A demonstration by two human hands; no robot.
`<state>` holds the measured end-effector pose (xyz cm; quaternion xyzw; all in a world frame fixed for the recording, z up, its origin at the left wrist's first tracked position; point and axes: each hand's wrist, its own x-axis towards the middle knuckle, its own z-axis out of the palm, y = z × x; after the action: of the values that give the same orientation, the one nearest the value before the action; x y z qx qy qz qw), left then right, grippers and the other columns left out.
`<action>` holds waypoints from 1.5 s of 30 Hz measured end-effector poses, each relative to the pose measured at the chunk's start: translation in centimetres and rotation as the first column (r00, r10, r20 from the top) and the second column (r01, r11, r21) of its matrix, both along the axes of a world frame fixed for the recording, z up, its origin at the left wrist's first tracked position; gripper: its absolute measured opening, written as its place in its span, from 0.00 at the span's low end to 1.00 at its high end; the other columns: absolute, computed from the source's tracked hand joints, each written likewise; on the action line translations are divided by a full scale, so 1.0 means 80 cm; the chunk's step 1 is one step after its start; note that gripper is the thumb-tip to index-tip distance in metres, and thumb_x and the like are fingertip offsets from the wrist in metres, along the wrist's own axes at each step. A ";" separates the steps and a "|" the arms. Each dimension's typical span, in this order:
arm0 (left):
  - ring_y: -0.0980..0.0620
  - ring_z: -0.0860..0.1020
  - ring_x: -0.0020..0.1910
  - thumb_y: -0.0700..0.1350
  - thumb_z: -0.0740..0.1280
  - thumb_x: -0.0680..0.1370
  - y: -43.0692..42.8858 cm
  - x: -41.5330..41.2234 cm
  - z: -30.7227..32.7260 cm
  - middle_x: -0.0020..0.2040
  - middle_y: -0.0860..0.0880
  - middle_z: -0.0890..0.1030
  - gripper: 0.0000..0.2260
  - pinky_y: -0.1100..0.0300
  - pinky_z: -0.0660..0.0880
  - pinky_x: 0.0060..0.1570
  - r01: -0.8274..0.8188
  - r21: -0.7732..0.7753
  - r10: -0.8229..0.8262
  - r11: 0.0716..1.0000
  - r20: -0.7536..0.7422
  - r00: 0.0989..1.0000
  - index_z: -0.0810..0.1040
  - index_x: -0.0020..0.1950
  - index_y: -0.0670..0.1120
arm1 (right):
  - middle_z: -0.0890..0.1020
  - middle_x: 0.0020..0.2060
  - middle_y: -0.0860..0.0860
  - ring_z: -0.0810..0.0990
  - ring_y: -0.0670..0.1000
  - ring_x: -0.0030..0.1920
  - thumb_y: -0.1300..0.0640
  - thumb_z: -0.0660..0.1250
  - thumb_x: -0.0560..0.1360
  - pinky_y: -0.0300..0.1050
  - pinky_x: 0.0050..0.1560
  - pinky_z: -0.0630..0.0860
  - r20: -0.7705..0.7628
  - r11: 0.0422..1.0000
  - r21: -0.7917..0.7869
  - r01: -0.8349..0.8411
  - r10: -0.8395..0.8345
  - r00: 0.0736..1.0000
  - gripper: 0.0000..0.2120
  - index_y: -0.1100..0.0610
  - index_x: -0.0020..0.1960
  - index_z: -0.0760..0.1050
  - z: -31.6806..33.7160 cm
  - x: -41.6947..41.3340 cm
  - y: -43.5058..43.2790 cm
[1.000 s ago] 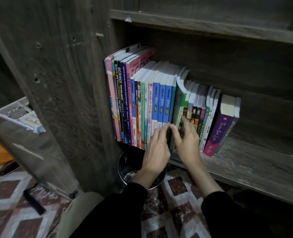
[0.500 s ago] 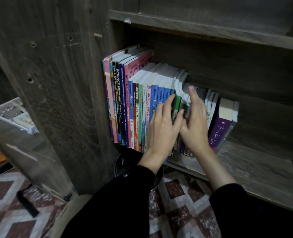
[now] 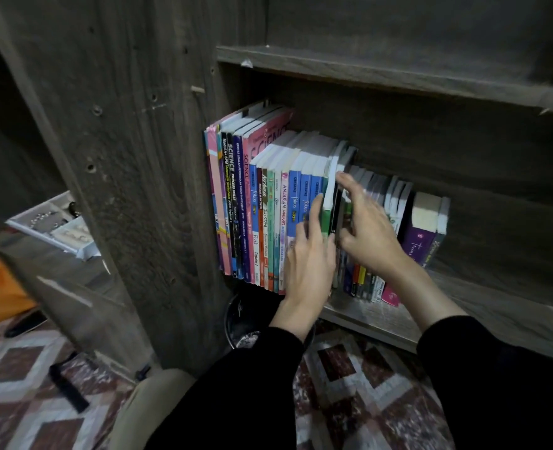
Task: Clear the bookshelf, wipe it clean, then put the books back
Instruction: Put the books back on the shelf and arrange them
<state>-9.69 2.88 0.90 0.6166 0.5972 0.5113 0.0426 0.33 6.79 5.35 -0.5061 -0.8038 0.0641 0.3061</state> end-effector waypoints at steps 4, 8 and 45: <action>0.49 0.76 0.32 0.43 0.58 0.82 -0.016 -0.003 -0.002 0.38 0.44 0.78 0.30 0.58 0.72 0.33 0.128 -0.104 -0.122 0.986 0.063 0.991 0.44 0.78 0.51 | 0.60 0.76 0.46 0.74 0.56 0.63 0.71 0.65 0.68 0.55 0.74 0.57 0.018 1.000 -0.013 0.024 -0.024 1.000 0.44 0.48 0.76 0.51 0.003 0.000 -0.003; 0.49 0.76 0.26 0.46 0.59 0.81 -0.054 -0.020 -0.002 0.30 0.47 0.78 0.24 0.56 0.78 0.30 -0.016 -0.009 0.017 1.000 0.033 0.999 0.56 0.76 0.47 | 0.72 0.64 0.50 0.73 0.56 0.64 0.71 0.66 0.69 0.54 0.74 0.58 0.022 0.998 -0.010 0.060 -0.060 0.998 0.43 0.47 0.76 0.52 0.007 -0.003 -0.008; 0.52 0.80 0.33 0.33 0.73 0.71 -0.141 -0.181 0.152 0.42 0.60 0.84 0.40 0.48 0.80 0.43 0.229 -0.196 -0.193 0.953 0.187 0.963 0.62 0.71 0.67 | 0.57 0.75 0.44 0.46 0.48 0.76 0.65 0.64 0.72 0.58 0.51 0.76 0.302 1.000 -0.004 0.001 0.000 0.953 0.37 0.47 0.75 0.54 0.051 -0.026 -0.004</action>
<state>-24.16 -8.41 13.09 0.6240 0.5738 0.4855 0.2135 -1.71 6.49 9.45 -0.5106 -0.8410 -0.0126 0.1786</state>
